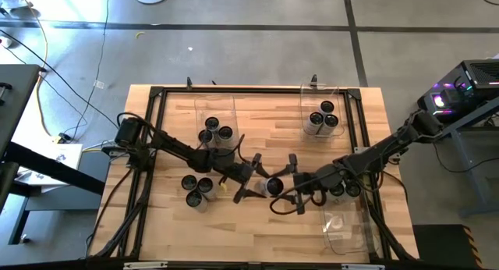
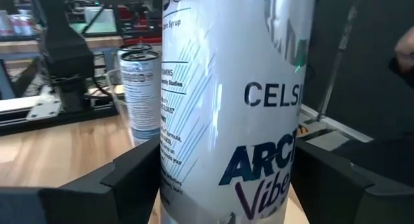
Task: Sort soda cans
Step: Put the white-blue soda can into the bottom transparent bin
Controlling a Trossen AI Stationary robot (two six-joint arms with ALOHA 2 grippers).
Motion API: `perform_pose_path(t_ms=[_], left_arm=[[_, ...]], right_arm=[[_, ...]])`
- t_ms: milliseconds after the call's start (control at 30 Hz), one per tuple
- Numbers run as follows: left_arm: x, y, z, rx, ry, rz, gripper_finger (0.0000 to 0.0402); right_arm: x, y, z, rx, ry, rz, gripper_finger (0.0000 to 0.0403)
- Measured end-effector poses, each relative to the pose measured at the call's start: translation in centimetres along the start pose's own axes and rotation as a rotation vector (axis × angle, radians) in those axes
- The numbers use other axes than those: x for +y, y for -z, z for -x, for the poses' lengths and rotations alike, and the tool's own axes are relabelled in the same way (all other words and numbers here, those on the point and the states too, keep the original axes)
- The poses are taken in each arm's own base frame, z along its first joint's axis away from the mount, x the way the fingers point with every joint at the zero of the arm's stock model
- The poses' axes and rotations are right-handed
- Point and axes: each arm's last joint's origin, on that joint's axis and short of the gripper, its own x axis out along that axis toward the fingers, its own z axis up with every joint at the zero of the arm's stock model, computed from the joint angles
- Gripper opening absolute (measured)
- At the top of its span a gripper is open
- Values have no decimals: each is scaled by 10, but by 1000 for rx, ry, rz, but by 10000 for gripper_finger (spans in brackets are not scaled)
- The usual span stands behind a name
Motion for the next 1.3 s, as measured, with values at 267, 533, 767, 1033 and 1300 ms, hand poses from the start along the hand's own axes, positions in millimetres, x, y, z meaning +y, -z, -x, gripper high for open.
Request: perform_pose_path(t_ms=[267,533,767,1033,1300], left_arm=[[-1,4,0,51,21,13,255],[-4,7,-1,77,-77,21,237],[-7,10,-2,107,-269,-14,237],[-6,10,-2,117,-329,-60,237],[-4,13,-2,146,-337,-85,237]], right_arm=[[1,2,0,13,-4,0,247],[1,7,0,68,-9,-33,262],[-3,12,1,124,113,-43,267],[-2,14,2,145,143,6,268],[2,22,6,236,137,49,269]])
